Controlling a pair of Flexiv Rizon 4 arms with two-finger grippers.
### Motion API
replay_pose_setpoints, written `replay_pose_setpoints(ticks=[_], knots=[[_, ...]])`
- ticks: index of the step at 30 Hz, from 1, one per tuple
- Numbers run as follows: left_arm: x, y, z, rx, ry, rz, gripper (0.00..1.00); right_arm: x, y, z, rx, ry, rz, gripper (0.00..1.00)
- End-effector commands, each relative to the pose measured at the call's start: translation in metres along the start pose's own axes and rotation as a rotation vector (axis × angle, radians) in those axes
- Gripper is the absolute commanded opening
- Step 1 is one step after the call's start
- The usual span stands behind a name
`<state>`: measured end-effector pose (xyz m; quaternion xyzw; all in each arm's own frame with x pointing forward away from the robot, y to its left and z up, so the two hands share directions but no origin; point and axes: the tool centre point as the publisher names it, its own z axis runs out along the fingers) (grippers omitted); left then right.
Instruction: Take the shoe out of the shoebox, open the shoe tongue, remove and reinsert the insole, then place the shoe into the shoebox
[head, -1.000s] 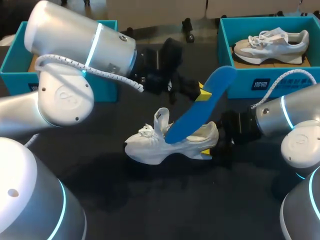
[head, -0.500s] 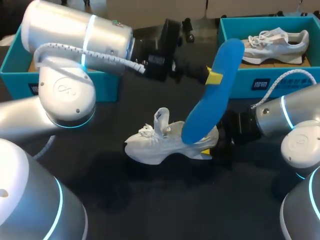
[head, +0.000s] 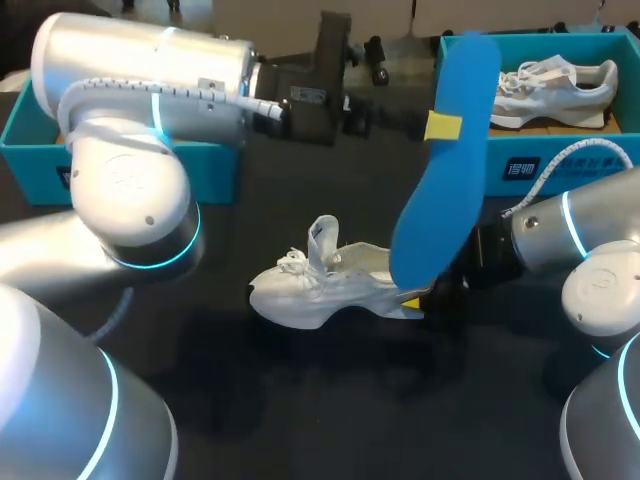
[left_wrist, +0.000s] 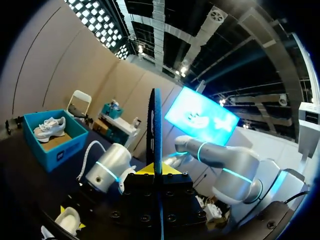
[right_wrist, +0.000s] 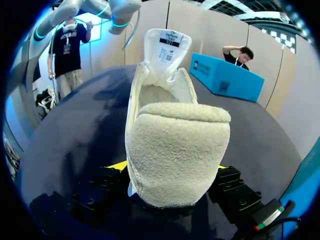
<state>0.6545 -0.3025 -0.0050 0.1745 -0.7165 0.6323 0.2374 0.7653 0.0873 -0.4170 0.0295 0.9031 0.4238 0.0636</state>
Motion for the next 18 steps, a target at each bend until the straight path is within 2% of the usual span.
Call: replay_pose_setpoints(ticks=[1,7,18], knots=[[0.015,-0.003,-0.007,0.046,0.006,-0.031,0.00,0.001,-0.001,0.001,0.005,-0.001,0.000,0.00],[0.035,-0.015,-0.012,0.086,0.043,-0.104,0.00,0.001,-0.001,0.001,0.005,-0.001,0.000,0.00],[0.075,-0.024,-0.026,0.078,0.130,-0.198,0.00,0.001,-0.001,0.001,0.005,-0.001,0.000,0.00]])
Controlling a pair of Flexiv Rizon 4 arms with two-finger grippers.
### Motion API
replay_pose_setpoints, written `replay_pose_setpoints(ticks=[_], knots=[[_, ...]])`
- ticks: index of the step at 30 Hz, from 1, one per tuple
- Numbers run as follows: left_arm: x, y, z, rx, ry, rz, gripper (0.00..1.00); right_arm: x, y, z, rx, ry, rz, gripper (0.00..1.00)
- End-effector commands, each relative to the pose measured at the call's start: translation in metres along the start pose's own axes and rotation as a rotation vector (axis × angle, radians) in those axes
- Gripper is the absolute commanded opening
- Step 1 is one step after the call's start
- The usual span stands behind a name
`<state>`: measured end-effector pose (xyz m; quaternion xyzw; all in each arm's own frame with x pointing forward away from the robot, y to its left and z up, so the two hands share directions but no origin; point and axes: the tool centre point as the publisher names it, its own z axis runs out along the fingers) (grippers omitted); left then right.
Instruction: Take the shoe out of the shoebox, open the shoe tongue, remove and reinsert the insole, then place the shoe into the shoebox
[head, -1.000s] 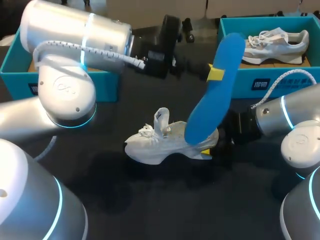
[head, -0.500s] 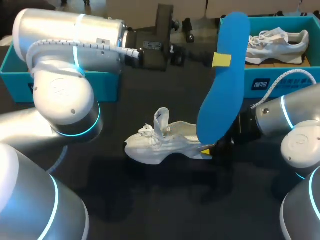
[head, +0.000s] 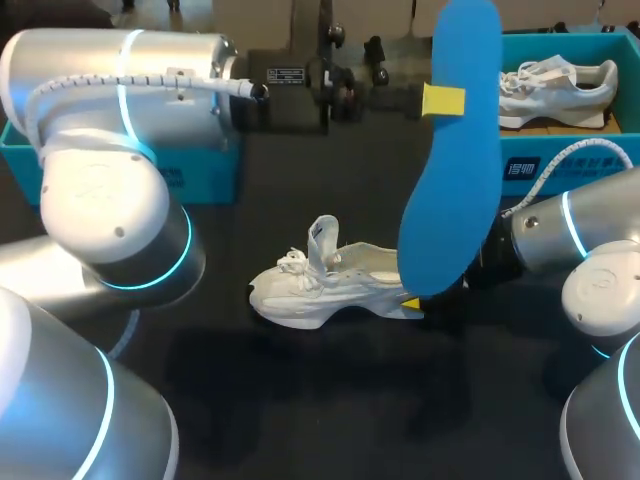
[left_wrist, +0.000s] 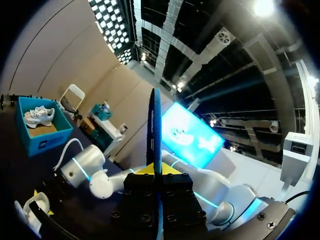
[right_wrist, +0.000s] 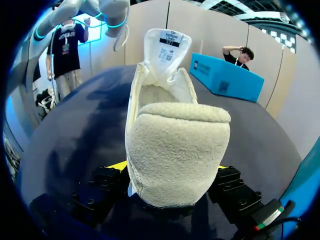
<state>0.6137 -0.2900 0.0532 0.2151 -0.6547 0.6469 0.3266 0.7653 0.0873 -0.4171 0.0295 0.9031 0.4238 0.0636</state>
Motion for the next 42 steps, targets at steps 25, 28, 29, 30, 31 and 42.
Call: replay_pose_setpoints(ticks=[25,28,29,30,31,42], knots=[[0.047,0.016,-0.063,0.109,0.188,-0.110,0.00,0.001,0.000,0.001,0.005,-0.001,0.000,0.00],[0.051,0.020,-0.067,0.104,0.203,-0.138,0.00,0.001,0.000,0.001,0.005,-0.001,0.000,0.00],[0.053,0.022,-0.068,0.095,0.206,-0.155,0.00,0.001,0.000,0.001,0.005,-0.001,0.000,0.00],[0.054,0.023,-0.069,0.092,0.205,-0.157,0.00,0.001,0.000,0.001,0.005,-0.001,0.000,0.00],[0.054,0.024,-0.069,0.091,0.197,-0.159,0.00,0.001,0.000,0.001,0.005,-0.001,0.000,0.00],[0.047,0.030,-0.059,0.090,0.107,-0.137,0.00,0.001,0.000,0.001,0.005,-0.001,0.000,0.00]])
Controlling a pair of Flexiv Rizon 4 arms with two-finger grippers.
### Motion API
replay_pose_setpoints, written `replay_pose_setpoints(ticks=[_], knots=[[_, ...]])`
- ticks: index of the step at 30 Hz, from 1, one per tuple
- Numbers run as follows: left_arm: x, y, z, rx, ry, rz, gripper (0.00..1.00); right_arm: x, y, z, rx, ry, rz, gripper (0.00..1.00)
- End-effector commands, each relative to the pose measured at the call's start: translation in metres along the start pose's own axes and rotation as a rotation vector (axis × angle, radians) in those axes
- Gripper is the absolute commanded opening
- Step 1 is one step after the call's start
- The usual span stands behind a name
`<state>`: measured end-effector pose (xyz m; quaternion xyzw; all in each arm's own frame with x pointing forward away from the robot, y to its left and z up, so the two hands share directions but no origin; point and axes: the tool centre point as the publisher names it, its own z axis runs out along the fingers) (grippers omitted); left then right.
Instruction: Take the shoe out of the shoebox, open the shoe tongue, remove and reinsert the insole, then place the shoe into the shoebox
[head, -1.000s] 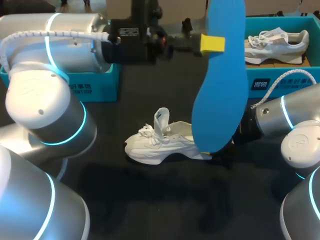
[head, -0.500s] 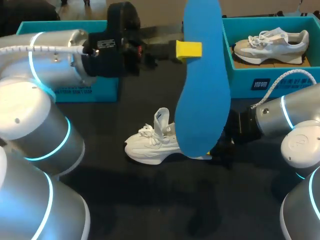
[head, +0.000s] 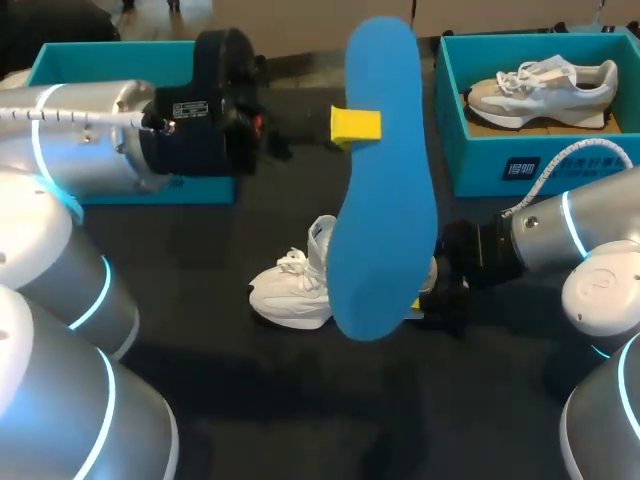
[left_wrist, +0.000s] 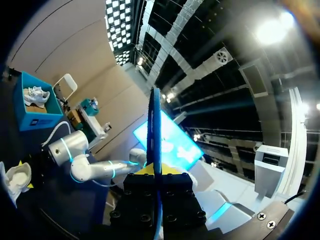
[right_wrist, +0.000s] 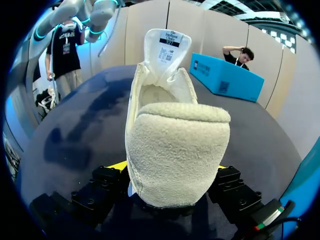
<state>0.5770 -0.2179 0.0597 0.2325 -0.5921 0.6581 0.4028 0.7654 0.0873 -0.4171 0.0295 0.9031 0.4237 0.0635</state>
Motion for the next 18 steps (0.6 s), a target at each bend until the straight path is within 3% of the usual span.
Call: replay_pose_setpoints(ticks=[1,18], knots=[[0.0056,0.0053,0.0069,0.017,-0.015,0.006,0.00,0.0006,-0.0004,0.0011,0.005,-0.001,0.000,0.00],[0.0050,0.0061,0.0050,0.021,-0.020,0.006,0.00,0.0006,-0.0004,0.0011,0.005,-0.001,0.000,0.00]])
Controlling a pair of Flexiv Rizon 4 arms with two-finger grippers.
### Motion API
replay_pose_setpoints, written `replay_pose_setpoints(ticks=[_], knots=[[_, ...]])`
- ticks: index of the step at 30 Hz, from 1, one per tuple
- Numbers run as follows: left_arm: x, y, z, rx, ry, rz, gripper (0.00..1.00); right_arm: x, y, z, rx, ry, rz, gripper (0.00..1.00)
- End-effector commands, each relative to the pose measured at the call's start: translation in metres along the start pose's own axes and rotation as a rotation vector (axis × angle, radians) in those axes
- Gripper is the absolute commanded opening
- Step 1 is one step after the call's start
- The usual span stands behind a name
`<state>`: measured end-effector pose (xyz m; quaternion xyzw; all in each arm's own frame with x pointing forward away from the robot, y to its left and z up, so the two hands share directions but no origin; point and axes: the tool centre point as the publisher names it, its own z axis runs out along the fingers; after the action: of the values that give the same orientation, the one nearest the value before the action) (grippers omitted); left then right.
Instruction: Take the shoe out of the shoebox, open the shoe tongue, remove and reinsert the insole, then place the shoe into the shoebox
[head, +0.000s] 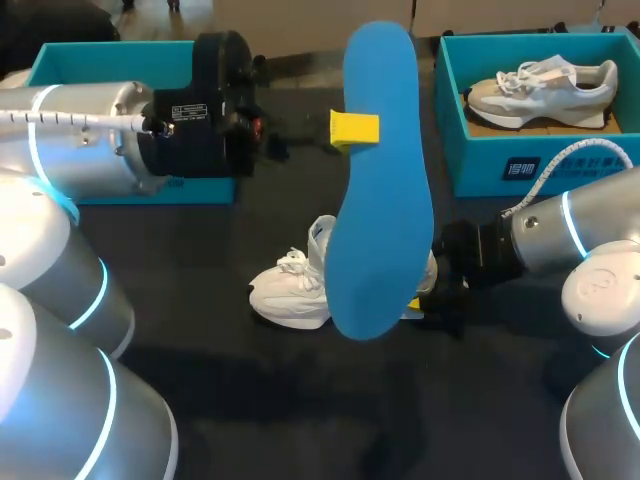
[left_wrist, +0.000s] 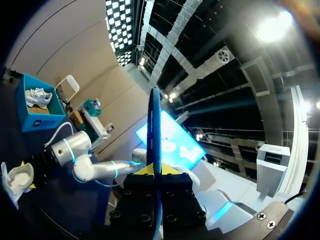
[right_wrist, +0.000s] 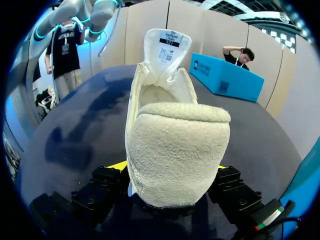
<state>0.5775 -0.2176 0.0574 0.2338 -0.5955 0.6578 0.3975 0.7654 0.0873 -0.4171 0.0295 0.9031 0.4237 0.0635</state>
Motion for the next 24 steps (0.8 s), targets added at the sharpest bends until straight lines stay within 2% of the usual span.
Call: replay_pose_setpoints(ticks=[1,13,14,15,16,17,24], knots=[[0.0071,0.0051,0.0057,0.022,-0.009,-0.001,0.00,0.0005,-0.0005,0.0011,0.005,-0.001,0.000,0.00],[0.0071,0.0051,0.0057,0.022,-0.009,-0.001,0.00,0.0005,-0.0005,0.0011,0.005,-0.001,0.000,0.00],[0.0071,0.0051,0.0057,0.022,-0.009,-0.001,0.00,0.0001,-0.0012,0.0006,-0.001,-0.003,0.002,0.14],[0.0071,0.0051,0.0057,0.022,-0.009,-0.001,0.00,0.0000,-0.0015,0.0002,0.002,0.006,-0.008,0.38],[0.0071,0.0051,0.0057,0.022,-0.009,-0.001,0.00,0.0005,-0.0016,-0.0001,0.009,0.012,0.001,0.86],[0.0071,0.0051,0.0057,0.022,-0.009,-0.001,0.00,0.0013,-0.0031,-0.0002,0.011,0.014,0.007,1.00],[0.0071,0.0051,0.0057,0.022,-0.009,-0.001,0.00,0.0082,-0.0058,-0.0088,0.039,0.030,0.025,1.00]])
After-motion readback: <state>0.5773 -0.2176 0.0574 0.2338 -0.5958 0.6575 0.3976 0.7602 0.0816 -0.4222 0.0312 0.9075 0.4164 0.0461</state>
